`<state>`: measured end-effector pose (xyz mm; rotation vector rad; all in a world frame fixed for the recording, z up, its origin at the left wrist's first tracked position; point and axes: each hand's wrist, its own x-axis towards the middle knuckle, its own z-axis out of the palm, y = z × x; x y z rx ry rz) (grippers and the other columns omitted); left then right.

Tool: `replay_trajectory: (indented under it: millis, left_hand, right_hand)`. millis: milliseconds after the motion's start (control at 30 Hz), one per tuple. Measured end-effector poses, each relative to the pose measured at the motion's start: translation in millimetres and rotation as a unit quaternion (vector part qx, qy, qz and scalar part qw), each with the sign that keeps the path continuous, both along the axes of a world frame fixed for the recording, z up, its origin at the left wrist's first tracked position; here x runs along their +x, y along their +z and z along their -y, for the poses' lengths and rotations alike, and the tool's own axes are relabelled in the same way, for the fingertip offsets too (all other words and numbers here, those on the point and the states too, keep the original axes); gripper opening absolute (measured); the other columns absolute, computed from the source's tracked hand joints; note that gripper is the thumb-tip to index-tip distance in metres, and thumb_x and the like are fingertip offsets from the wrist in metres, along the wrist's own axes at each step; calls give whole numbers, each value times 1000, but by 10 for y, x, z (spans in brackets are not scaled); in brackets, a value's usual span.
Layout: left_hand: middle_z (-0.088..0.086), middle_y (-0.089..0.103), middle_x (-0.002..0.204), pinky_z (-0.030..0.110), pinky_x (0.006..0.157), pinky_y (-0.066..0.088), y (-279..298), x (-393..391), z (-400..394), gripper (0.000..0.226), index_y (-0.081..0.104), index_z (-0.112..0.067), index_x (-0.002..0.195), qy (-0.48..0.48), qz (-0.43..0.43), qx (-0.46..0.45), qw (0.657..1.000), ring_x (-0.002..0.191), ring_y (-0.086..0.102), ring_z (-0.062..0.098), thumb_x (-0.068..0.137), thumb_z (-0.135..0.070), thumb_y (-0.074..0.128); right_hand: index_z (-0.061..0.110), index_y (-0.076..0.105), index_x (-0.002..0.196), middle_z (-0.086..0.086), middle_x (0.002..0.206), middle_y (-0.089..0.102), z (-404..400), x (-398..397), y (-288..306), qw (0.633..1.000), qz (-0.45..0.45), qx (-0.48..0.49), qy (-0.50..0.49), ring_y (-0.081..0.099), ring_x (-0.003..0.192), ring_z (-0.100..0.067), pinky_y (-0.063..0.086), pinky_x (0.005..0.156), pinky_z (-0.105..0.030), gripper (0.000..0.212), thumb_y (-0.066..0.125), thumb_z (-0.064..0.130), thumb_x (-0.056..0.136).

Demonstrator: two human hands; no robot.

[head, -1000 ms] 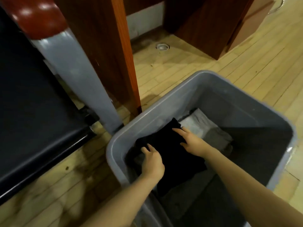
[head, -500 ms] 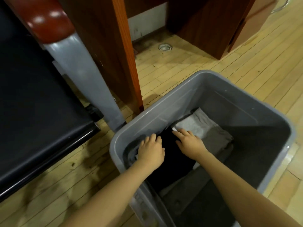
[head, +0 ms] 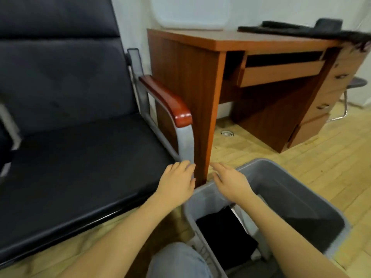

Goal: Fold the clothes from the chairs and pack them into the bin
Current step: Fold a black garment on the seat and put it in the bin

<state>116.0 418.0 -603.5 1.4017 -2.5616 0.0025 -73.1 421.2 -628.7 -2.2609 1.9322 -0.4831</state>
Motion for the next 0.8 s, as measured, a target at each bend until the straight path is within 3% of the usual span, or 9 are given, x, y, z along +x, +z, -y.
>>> replay_trajectory:
  millis: [133, 400, 467, 567, 600, 700, 800]
  left_hand:
    - [-1, 32, 148, 30, 107, 23, 364, 791, -211, 50, 28, -19, 146, 82, -4, -51, 995, 131, 35, 19, 99, -33, 36]
    - [0, 33, 148, 32, 108, 25, 704, 2678, -815, 48, 34, -18, 144, 273, -13, -83, 958, 132, 36, 18, 99, -33, 39]
    - [4, 44, 140, 37, 102, 33, 716, 3125, -1012, 44, 45, -14, 137, 318, -12, -78, 945, 124, 46, 24, 96, -30, 42]
    - [9, 64, 106, 42, 78, 48, 634, 3754, -1273, 36, 67, -8, 106, 377, -44, -81, 921, 93, 64, 31, 83, -28, 49]
    - [8, 64, 107, 42, 80, 47, 607, 3937, -1366, 34, 67, -8, 105, 398, -50, -64, 914, 95, 63, 31, 84, -27, 49]
    - [6, 51, 132, 37, 99, 31, 419, 4427, -1549, 36, 54, -11, 127, 451, -49, -37, 890, 122, 46, 28, 94, -25, 49]
    - [3, 44, 140, 33, 101, 25, 234, 4850, -1672, 39, 48, -14, 133, 503, -55, -45, 861, 129, 39, 23, 97, -28, 45]
  right_hand:
    - [20, 46, 135, 2, 120, 56, 72, 806, 460, 995, -6, -63, 83, 54, 109, -20, 49, 79, -35, 36, 39, 28, 101]
    - [23, 45, 137, 7, 123, 55, 75, 2827, 1008, 968, 20, -95, 233, 52, 112, -12, 47, 87, -31, 38, 41, 30, 100]
    - [23, 47, 135, 7, 118, 57, 32, 3360, 1037, 955, 50, -79, 280, 53, 109, -12, 47, 90, -32, 37, 43, 29, 99]
    - [21, 53, 131, 6, 111, 59, -33, 4127, 1016, 934, 108, -39, 339, 55, 105, -14, 45, 95, -39, 34, 48, 26, 98]
    - [20, 55, 130, 5, 110, 60, -54, 4365, 990, 928, 117, -31, 354, 55, 104, -15, 44, 95, -41, 33, 48, 25, 98]
    - [20, 59, 125, 3, 107, 63, -86, 5017, 834, 914, 129, -19, 384, 57, 102, -18, 43, 95, -42, 30, 49, 26, 96]
    - [23, 55, 128, 5, 115, 61, -152, 5543, 628, 912, 121, 10, 393, 53, 110, -16, 29, 98, -31, 33, 48, 29, 97]
